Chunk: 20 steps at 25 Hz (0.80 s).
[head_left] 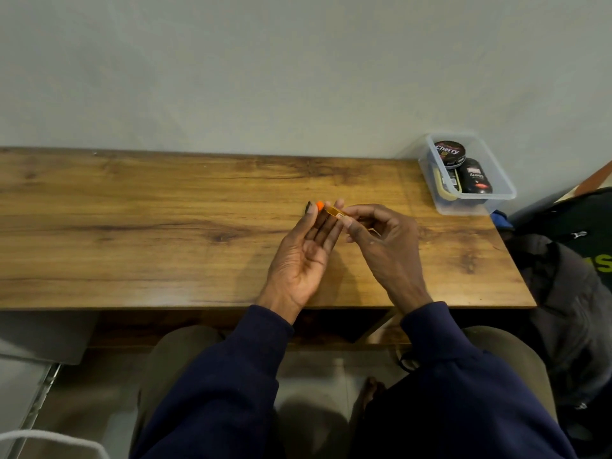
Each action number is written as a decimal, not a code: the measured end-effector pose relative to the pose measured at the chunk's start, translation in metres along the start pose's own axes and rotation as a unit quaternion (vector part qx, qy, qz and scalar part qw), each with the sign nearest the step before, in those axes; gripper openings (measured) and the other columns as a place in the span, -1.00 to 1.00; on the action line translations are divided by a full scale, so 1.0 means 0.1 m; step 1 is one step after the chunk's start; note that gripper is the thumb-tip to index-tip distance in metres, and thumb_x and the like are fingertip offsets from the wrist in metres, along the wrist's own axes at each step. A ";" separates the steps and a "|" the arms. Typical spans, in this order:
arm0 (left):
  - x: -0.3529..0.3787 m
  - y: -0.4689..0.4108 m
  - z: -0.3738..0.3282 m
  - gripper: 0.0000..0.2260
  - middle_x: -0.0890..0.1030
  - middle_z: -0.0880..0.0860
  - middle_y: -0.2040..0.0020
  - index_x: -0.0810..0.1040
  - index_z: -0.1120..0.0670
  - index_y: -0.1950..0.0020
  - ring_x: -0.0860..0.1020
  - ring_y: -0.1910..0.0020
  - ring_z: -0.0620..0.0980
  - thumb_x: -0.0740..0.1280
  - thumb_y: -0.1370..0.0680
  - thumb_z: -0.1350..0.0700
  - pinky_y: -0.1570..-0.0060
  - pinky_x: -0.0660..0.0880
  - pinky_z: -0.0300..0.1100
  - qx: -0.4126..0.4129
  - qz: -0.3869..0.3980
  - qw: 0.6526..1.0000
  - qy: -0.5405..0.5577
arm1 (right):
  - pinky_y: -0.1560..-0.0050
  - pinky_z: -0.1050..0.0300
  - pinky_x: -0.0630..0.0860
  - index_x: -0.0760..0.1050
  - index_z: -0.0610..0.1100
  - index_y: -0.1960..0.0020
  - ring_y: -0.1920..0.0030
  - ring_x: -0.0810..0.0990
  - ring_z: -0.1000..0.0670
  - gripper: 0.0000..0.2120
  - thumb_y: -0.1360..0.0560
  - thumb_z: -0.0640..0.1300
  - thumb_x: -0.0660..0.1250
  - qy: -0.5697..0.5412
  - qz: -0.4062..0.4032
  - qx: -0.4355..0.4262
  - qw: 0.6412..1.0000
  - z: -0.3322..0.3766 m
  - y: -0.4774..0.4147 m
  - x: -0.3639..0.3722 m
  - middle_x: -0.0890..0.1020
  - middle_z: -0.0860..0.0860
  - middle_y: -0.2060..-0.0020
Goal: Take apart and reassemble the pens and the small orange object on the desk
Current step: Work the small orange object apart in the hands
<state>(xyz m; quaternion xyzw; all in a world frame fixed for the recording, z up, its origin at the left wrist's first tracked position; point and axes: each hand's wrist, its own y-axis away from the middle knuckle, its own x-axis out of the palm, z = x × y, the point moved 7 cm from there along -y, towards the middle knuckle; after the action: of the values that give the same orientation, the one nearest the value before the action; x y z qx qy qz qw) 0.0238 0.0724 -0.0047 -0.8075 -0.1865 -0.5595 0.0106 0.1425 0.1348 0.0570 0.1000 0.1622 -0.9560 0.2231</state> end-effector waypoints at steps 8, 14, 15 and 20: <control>-0.06 0.00 0.01 -0.88 0.72 0.28 -0.07 0.65 0.29 -0.11 0.72 -0.13 0.15 0.39 -0.60 0.30 -0.14 0.66 -0.01 -0.012 -0.051 0.998 0.025 | -0.04 0.07 0.67 0.68 -0.19 -0.16 -0.06 0.70 0.03 -0.82 -0.57 -0.27 0.43 -0.001 -0.002 -0.008 1.000 0.04 -0.04 -0.01 0.72 -0.03 -0.07; -0.04 0.03 0.01 -0.86 0.72 0.29 -0.09 0.63 0.30 -0.13 0.71 -0.16 0.17 0.39 -0.60 0.30 -0.21 0.64 0.01 -0.015 -0.060 0.998 0.032 | 0.01 0.16 0.63 0.68 -0.19 -0.17 0.00 0.69 0.02 -0.82 -0.58 -0.26 0.42 -0.002 0.000 -0.013 1.000 0.05 -0.04 -0.02 0.72 -0.05 -0.07; -0.04 0.03 0.01 -0.86 0.72 0.29 -0.09 0.63 0.31 -0.14 0.71 -0.16 0.17 0.39 -0.60 0.30 -0.21 0.64 0.01 -0.015 -0.061 0.998 0.031 | -0.01 0.11 0.64 0.68 -0.19 -0.17 0.00 0.69 0.02 -0.82 -0.58 -0.26 0.42 0.000 -0.001 -0.014 1.000 0.05 -0.04 -0.03 0.73 -0.05 -0.06; -0.03 0.03 0.00 -0.77 0.72 0.28 -0.10 0.60 0.31 -0.18 0.71 -0.16 0.16 0.43 -0.53 0.29 -0.19 0.65 -0.01 -0.017 -0.063 0.998 0.023 | -0.08 -0.10 0.67 0.68 -0.21 -0.16 -0.03 0.71 -0.01 -0.83 -0.58 -0.26 0.44 0.005 -0.010 -0.013 1.000 0.04 -0.07 -0.05 0.73 -0.06 -0.04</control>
<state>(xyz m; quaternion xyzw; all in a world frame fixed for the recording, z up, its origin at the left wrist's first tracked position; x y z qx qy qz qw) 0.0241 0.0684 -0.0071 -0.7811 -0.2272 -0.5806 -0.0336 0.1432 0.1417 0.0643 0.1002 0.1763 -0.9556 0.2140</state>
